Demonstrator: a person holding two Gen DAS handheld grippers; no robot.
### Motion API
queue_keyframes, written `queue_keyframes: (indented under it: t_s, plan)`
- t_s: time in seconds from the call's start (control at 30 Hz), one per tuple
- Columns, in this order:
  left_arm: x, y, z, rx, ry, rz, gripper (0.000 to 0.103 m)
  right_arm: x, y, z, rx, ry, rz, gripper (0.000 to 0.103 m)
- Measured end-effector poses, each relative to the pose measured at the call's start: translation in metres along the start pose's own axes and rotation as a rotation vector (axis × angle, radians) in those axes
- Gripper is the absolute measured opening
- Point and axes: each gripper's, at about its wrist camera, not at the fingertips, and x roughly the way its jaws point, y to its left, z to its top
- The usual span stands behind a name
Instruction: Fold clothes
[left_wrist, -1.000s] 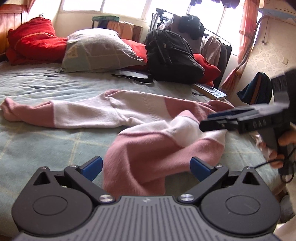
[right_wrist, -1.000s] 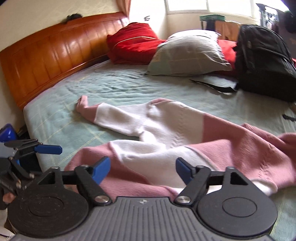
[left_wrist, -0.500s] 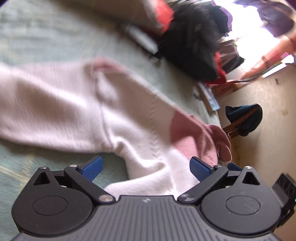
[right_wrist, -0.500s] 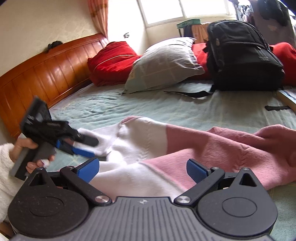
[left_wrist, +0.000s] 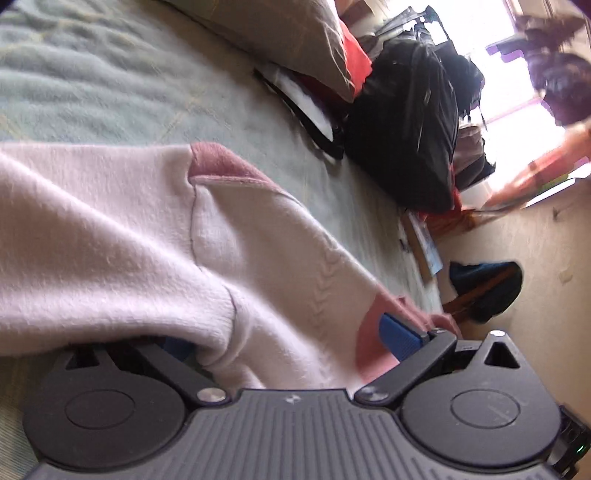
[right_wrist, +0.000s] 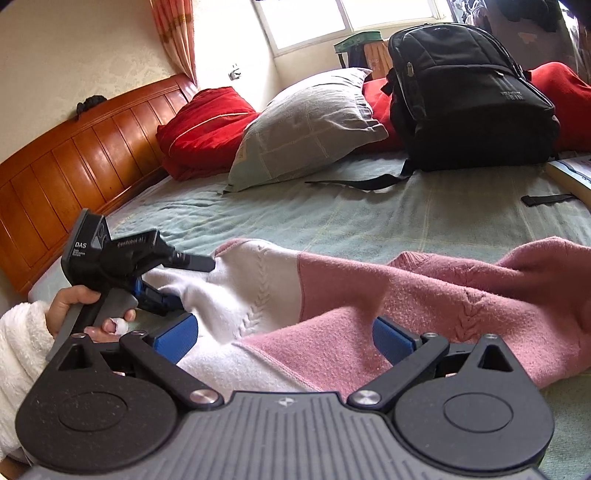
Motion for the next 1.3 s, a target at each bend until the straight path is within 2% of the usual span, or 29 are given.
queue_keyframes:
  t_s: [0.07,0.13,0.27,0.33,0.5,0.53,0.57,0.6,0.67,0.77,0.9,1.07,1.17,1.3]
  plan:
    - [0.005,-0.005,-0.011,0.04,0.03,-0.03,0.101,0.0,-0.002,-0.002,0.0,0.003,0.004,0.103]
    - [0.006,-0.007,-0.015,0.057,0.02,-0.049,0.102,0.001,-0.004,-0.003,0.008,0.006,0.003,0.103]
    - [-0.002,0.0,0.002,-0.033,-0.082,-0.102,0.1,0.003,-0.008,-0.004,0.019,0.008,-0.004,0.103]
    - [-0.006,-0.002,0.016,-0.019,-0.128,-0.099,0.097,0.002,-0.008,-0.003,0.015,0.005,-0.01,0.103]
    - [-0.006,-0.011,0.042,0.028,-0.155,-0.041,0.076,-0.003,-0.014,-0.002,0.021,-0.001,-0.031,0.103]
    - [-0.005,-0.011,0.042,0.042,-0.155,-0.018,0.068,-0.003,-0.015,-0.003,0.024,0.0,-0.036,0.103]
    - [-0.002,-0.011,0.042,0.057,-0.157,0.006,0.056,-0.003,-0.016,-0.003,0.027,0.002,-0.04,0.103]
    - [0.0,-0.012,0.042,0.074,-0.162,0.033,0.05,-0.002,-0.017,-0.003,0.028,0.004,-0.043,0.103]
    - [0.002,-0.012,0.043,0.109,-0.175,0.091,0.027,-0.001,-0.018,-0.004,0.029,0.009,-0.049,0.103]
    - [-0.003,-0.015,0.049,0.15,-0.2,0.134,0.02,-0.002,-0.021,-0.004,0.03,0.009,-0.065,0.103]
    - [-0.012,-0.029,0.067,0.218,-0.255,0.189,0.017,-0.007,-0.027,-0.005,0.047,0.002,-0.089,0.103]
    - [-0.021,-0.029,0.097,0.219,-0.305,0.283,0.017,-0.012,-0.035,-0.006,0.067,-0.007,-0.119,0.103]
    - [-0.018,-0.023,0.103,0.225,-0.31,0.351,0.017,-0.016,-0.039,-0.006,0.079,-0.012,-0.137,0.103]
    - [-0.011,-0.018,0.095,0.231,-0.27,0.367,0.024,-0.017,-0.048,-0.01,0.108,-0.005,-0.152,0.103]
